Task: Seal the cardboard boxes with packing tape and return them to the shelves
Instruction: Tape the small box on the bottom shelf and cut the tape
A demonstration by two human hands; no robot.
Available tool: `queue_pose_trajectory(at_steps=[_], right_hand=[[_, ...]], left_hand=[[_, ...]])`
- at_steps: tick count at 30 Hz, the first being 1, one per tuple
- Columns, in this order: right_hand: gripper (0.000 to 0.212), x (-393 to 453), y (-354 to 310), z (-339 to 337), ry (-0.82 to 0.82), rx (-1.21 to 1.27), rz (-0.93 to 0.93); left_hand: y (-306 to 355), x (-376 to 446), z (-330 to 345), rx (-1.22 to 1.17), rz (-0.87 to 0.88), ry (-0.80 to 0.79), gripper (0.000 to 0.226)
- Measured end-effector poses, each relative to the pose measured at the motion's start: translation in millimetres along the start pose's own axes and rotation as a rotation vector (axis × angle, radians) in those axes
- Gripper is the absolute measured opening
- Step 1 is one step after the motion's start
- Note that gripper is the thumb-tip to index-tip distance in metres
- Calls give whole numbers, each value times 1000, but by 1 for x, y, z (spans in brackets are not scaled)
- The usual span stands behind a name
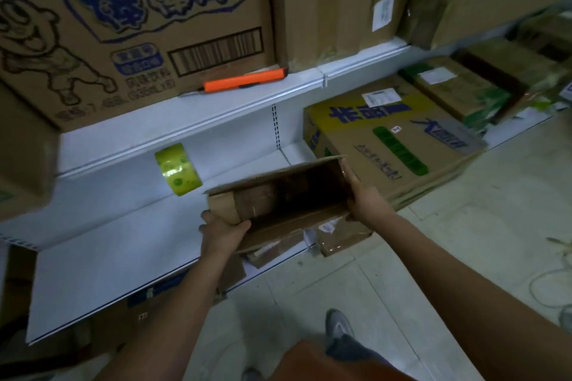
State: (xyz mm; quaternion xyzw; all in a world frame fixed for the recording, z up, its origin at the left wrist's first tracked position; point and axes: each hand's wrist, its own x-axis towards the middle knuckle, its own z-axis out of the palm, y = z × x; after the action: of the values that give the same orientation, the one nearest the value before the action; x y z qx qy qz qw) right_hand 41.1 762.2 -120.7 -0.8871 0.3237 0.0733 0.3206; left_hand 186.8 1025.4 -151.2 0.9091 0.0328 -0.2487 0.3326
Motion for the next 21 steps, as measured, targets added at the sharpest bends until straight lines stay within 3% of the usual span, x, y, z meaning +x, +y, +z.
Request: queue_pose_trajectory(at_steps=[2,5,7,10,15,21], right_hand=[[99,13,-7,-11,-20,-132,38],[82,31,-11,-10,86,-272,64],[69,45,-7,-11,32,-279,-14],[57,58,2,-16,-44,-296,-147],[57,69,11,-32,-128,-185,-218],[71,45,-3,-45,-99,-34,-237]], left_hand=[[23,7,1,70,15,23,98],[53,19,-6,175,63,-12,118],[64,22,-11,205,55,-34,131],[65,20,-8,188,47,-8,133],[57,7,0,-119,-21,-9,104],[42,2,-6,-154,45,69,86]])
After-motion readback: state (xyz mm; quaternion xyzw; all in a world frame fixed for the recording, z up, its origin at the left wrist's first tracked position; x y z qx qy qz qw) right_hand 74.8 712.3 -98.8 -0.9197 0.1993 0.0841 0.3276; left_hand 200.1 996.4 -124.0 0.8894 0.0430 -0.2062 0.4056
